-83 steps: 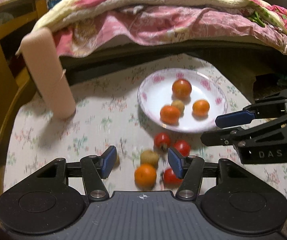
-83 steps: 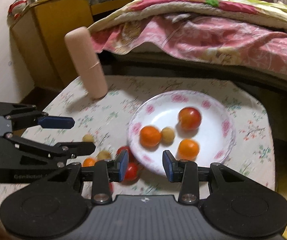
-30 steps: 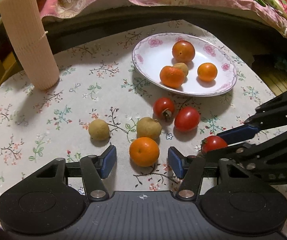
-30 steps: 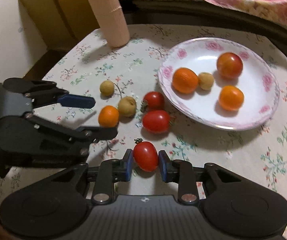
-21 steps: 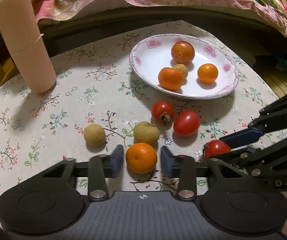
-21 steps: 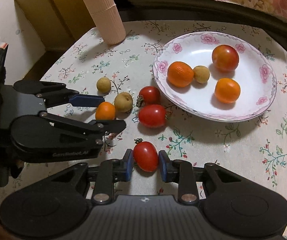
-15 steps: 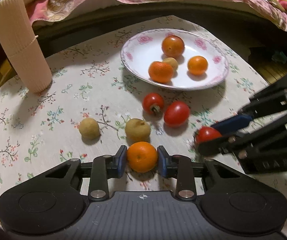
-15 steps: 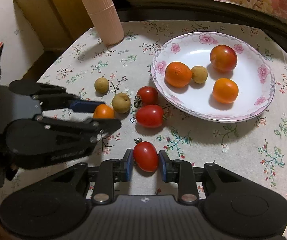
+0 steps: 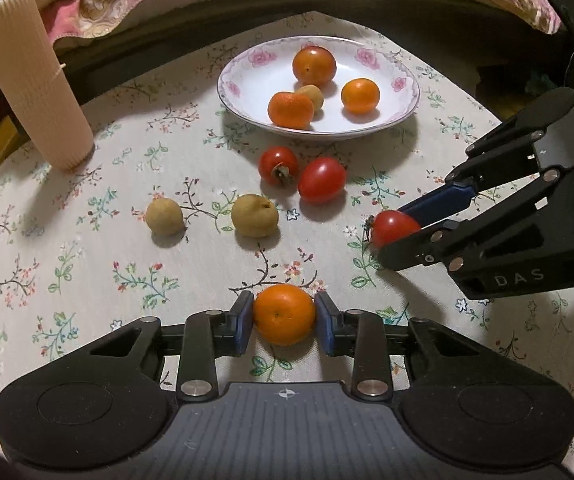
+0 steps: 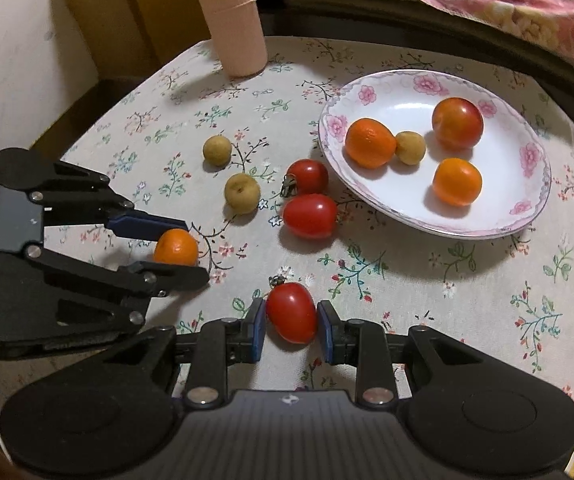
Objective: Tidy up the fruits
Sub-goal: 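Carry the mandarin with left tool while right tool carries the red cherry tomato toward the plate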
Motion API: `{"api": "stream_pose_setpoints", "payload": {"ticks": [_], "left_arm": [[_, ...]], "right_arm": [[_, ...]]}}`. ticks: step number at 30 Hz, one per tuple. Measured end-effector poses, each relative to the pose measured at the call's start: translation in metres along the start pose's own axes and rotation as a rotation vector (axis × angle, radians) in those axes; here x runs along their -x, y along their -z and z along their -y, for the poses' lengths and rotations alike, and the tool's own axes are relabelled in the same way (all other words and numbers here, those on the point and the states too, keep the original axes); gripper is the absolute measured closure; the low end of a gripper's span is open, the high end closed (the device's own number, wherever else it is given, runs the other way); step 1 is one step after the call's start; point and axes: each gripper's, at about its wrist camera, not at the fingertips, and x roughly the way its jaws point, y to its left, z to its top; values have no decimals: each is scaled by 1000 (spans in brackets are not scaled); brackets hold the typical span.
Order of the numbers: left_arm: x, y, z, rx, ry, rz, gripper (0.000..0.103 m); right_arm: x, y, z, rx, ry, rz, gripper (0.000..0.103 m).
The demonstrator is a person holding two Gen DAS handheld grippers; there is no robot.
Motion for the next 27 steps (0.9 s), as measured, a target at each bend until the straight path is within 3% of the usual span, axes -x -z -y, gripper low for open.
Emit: {"api": "stream_pose_setpoints", "payload": {"ticks": [8,12,27], "left_arm": [[1,2,2,-6,1,-3,43],[1,3,5,-21,-9,-6,42],[0,1,6,-18,-5,-8,43]], "right_arm": [[0,-1,2,5,-17,3,72],[0,-2,1,14,-17,0,65],[0,-1,-1,36,-6,0,65]]}}
